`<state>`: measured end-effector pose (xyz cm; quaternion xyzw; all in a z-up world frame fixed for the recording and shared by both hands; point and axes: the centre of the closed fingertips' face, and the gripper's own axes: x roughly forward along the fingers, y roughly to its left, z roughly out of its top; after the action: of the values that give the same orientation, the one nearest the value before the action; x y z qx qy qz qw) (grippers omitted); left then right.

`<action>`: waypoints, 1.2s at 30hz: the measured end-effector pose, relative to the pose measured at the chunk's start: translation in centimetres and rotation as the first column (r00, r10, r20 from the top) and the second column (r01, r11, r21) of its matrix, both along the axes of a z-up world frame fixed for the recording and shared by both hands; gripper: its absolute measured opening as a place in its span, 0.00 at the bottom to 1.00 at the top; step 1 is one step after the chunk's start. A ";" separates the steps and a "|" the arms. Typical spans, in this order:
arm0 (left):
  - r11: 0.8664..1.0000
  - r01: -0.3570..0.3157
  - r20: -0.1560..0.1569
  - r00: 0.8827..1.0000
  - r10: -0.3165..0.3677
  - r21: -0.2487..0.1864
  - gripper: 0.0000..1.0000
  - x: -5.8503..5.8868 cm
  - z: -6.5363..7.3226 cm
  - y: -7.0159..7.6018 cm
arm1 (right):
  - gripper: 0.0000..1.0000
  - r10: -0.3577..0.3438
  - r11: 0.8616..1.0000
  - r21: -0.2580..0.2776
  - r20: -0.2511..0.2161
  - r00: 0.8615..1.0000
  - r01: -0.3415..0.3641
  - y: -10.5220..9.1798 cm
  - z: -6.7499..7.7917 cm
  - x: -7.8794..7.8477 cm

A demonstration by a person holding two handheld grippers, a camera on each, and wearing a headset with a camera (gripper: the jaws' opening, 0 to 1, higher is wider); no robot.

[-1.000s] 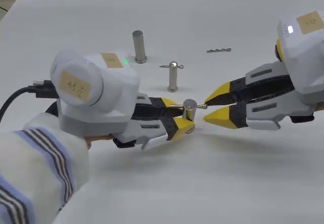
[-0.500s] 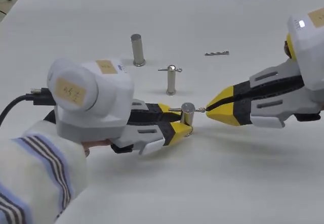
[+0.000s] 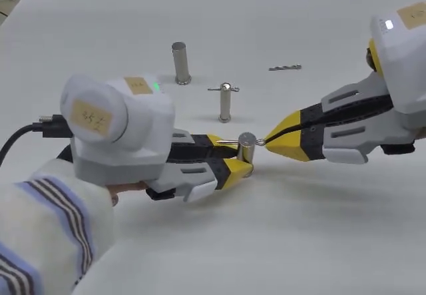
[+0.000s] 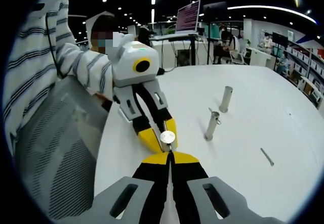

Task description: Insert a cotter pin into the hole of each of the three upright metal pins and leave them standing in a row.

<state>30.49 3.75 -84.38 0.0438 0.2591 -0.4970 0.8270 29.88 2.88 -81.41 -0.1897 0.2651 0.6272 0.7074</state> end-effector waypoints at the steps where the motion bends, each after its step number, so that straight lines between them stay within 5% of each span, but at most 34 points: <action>1: 1.000 -0.001 -0.001 1.000 0.001 -0.001 0.12 0.0 0.0 0.0 | 0.03 0.004 1.000 0.001 0.005 1.000 -0.004 0.1 0.0 0.0; 14: 0.999 -0.013 -0.018 1.000 0.013 -0.037 0.13 -0.1 0.4 0.2 | 0.13 -0.025 1.000 0.007 -0.015 1.000 0.025 -0.1 -0.5 0.4; 20: 0.998 0.001 -0.025 1.000 -0.002 -0.070 0.34 -0.7 1.3 0.6 | 0.16 -0.011 1.000 0.027 -0.032 0.999 0.012 0.6 -0.2 -0.2; 25: 0.999 -0.005 -0.005 1.000 0.005 -0.042 0.44 -1.0 1.5 1.3 | 0.17 0.004 1.000 0.003 -0.033 0.999 -0.003 0.6 -0.9 -0.5; 36: 0.993 -0.037 -0.002 0.999 0.037 -0.109 0.80 -2.4 4.1 1.7 | 0.23 0.009 1.000 -0.002 -0.025 1.000 -0.009 1.0 -0.9 -0.8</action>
<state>28.05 5.42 -80.32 -0.0061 0.2323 -0.4949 0.8373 29.09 3.89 -82.34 -0.1838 0.2739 0.6324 0.7009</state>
